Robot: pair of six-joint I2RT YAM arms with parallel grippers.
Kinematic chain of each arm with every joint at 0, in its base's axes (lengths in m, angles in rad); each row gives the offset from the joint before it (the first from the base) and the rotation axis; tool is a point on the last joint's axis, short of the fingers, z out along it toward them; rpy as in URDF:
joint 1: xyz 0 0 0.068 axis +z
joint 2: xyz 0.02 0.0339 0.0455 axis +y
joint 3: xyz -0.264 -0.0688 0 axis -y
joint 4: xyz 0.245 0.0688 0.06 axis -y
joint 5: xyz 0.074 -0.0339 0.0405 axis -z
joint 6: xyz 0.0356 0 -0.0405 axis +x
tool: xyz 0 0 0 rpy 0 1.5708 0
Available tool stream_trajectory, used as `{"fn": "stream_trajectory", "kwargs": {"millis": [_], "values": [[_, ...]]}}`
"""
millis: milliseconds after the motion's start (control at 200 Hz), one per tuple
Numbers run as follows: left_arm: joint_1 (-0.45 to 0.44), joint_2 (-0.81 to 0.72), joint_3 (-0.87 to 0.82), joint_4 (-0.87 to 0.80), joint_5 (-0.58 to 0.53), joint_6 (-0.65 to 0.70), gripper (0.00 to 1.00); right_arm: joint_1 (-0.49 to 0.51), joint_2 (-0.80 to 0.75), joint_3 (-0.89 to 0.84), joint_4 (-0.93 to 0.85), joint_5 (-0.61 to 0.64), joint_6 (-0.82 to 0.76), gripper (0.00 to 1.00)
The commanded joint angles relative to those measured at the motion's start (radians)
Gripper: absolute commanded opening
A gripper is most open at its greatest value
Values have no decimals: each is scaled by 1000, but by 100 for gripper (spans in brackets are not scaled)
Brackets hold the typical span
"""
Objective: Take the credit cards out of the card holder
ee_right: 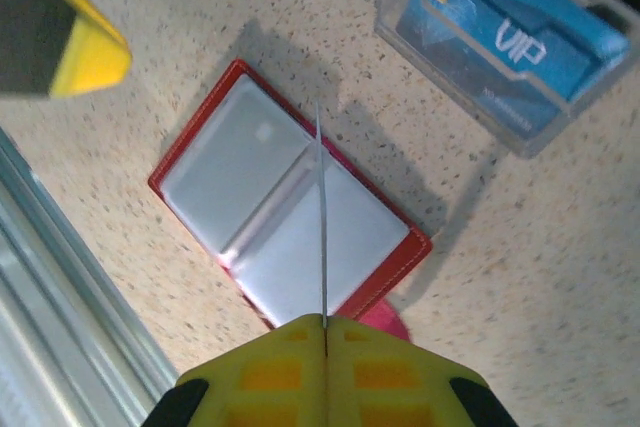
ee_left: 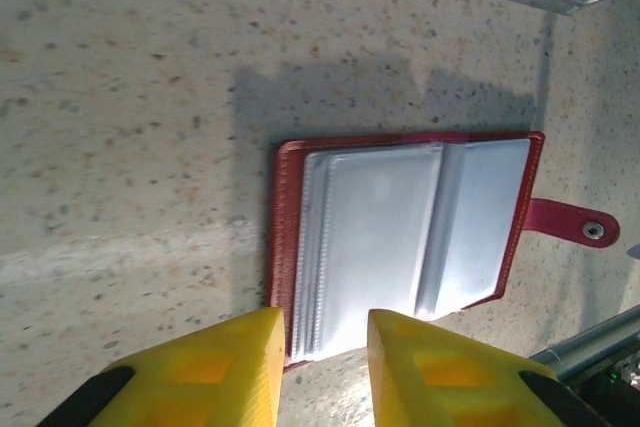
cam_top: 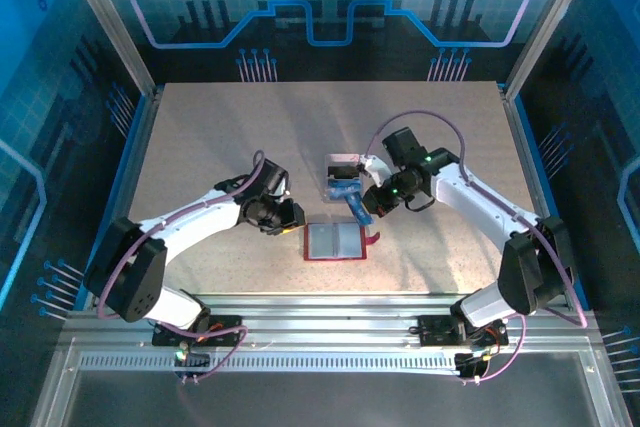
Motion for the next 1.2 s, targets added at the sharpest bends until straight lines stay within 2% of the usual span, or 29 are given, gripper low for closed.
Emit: {"fn": "stream_trajectory", "kwargs": {"millis": [0, 230, 410, 815, 1196], "values": [[28, -41, -32, 8, -3, 11, 29, 10, 48, 85, -97, 76, -273, 0], [56, -61, -52, 11, 6, 22, 29, 22, 153, 258, -206, 124, -514, 0], [79, -78, -72, 14, 13, 25, 30, 38, 234, 379, -252, 167, -626, 0], [120, -80, -75, 19, 35, 38, 30, 63, 474, 673, -386, 231, -738, 0], [142, -71, -79, 17, 49, 44, 30, 79, 632, 839, -450, 294, -809, 0]]}}
